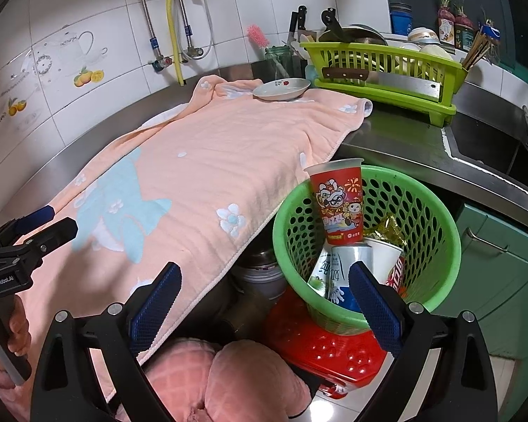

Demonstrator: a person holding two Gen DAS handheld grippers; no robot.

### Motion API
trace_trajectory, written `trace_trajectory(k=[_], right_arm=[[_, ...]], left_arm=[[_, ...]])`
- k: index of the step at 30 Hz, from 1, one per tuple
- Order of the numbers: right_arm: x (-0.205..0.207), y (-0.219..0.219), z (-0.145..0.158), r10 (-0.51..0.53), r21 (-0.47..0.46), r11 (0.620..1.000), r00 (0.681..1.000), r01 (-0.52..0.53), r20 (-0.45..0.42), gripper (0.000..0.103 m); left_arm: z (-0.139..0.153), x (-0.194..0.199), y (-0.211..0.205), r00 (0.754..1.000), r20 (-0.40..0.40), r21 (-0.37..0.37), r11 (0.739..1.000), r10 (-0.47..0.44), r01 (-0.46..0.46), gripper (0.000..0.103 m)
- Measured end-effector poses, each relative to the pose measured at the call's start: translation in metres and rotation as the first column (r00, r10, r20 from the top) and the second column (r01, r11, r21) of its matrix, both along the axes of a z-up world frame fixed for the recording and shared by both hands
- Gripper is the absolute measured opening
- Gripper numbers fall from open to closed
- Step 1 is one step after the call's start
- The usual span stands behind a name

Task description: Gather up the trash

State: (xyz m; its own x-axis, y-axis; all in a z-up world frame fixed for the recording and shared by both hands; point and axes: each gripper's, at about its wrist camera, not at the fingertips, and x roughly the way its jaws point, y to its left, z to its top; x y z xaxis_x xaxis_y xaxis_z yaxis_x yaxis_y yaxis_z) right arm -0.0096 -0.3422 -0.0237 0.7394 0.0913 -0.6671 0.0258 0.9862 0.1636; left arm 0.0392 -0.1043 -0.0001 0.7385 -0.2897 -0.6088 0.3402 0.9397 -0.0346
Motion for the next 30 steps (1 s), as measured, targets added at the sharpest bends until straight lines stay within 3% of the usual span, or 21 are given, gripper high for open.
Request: trace_trajectory(k=[30], right_arm=[[-0.0006,0.0065,-0.0014,0.000,0.003,1.000,1.000,0.000,-0.001,0.093]], left_arm=[[-0.0072,-0.0002,-0.0005,1.000,-0.009,0.000,1.000,0.002,-0.002,0.098]])
